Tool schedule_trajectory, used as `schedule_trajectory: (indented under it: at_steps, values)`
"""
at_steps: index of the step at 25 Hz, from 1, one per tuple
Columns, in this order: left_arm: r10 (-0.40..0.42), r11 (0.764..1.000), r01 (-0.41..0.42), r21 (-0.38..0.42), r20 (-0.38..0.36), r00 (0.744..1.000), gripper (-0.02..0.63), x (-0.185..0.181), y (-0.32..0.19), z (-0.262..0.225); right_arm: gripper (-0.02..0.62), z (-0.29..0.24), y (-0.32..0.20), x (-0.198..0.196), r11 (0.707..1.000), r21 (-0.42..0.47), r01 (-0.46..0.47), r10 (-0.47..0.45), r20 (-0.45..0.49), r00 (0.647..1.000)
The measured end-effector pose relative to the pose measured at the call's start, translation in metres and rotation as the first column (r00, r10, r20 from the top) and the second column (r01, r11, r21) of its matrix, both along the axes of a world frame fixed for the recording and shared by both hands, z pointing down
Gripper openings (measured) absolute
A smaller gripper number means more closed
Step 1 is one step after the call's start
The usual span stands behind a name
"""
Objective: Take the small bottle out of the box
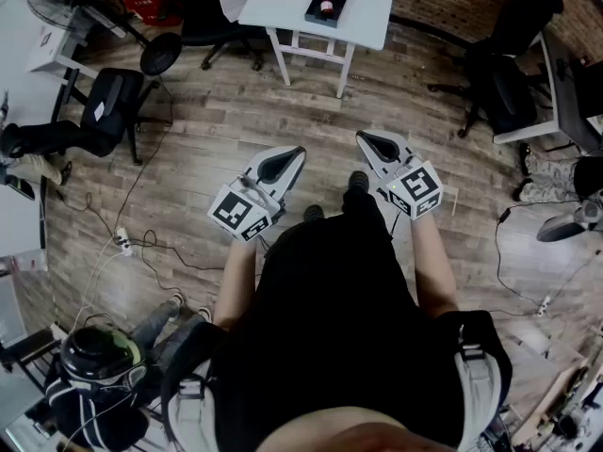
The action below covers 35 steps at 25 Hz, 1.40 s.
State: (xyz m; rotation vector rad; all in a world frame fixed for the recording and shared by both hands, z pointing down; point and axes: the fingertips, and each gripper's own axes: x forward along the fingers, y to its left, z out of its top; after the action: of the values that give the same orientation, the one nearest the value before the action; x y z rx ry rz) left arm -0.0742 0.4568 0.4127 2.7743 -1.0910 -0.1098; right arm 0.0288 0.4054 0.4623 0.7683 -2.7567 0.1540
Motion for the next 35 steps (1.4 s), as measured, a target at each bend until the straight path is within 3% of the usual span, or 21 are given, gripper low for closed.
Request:
schedule_trajectory:
  at_steps: [10, 35]
  values:
    - [-0.014, 1.0, 0.015, -0.02, 0.066, 0.998, 0.018, 0.014, -0.039, 0.007, -0.003, 0.006, -0.035, 0.021, 1.0, -0.006, -0.009, 0.009, -0.024, 1.0]
    - [-0.166, 0.982, 0.18, -0.058, 0.198, 0.966, 0.018, 0.077, -0.179, 0.001, -0.003, 0.015, -0.191, 0.082, 0.989, -0.039, 0.145, -0.147, -0.044, 0.988]
